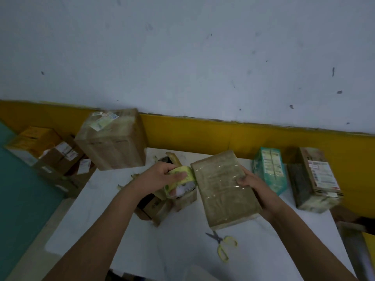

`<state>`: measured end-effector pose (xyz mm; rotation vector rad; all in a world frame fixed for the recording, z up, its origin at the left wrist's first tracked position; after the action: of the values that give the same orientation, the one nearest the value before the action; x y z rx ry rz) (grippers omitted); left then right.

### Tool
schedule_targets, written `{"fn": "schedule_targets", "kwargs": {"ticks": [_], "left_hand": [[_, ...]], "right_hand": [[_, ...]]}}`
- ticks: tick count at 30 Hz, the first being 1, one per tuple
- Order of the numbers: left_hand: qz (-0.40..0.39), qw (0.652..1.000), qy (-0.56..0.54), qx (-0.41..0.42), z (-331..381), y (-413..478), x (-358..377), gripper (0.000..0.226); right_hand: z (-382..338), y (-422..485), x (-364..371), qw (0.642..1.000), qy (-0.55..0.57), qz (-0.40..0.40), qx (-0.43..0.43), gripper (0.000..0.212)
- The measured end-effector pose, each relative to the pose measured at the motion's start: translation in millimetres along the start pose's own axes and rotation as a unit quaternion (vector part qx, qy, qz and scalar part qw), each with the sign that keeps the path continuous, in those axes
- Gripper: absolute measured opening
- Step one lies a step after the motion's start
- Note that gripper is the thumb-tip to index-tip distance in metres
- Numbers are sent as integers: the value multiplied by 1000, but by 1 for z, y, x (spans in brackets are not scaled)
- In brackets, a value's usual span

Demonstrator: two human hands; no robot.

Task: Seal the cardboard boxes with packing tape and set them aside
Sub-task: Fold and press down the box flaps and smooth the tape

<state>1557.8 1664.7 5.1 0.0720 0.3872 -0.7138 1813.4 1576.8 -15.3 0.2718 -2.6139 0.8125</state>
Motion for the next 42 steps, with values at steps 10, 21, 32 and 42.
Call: {"fn": "schedule_targets", "kwargs": {"ticks": [10,21,32,42], "left_hand": [[205,979,-10,22,-7,9,-5,59],[305,864,-398,39,10,19,40,76],[351,922,-156,-45,49,65,33,63],[378,918,-119,31,88,80,21,12]], "right_hand": [[24,7,0,972,219,59,55,108],[36,19,20,940,330,-54,69,44],[-25,26,19,988,66,56,128,68],[-45,20,28,982,115,1,147,55]]}}
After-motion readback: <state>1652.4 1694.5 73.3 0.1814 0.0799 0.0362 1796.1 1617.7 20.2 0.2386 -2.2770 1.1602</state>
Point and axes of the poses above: each hand's wrist, its own y-axis towards the middle knuckle, its own x-axis out of the palm, z = x × y, the point moved 4 cm from there along y, towards the middle knuckle, and after that the axes turned 15 degrees about x, right-handed, at the moved point
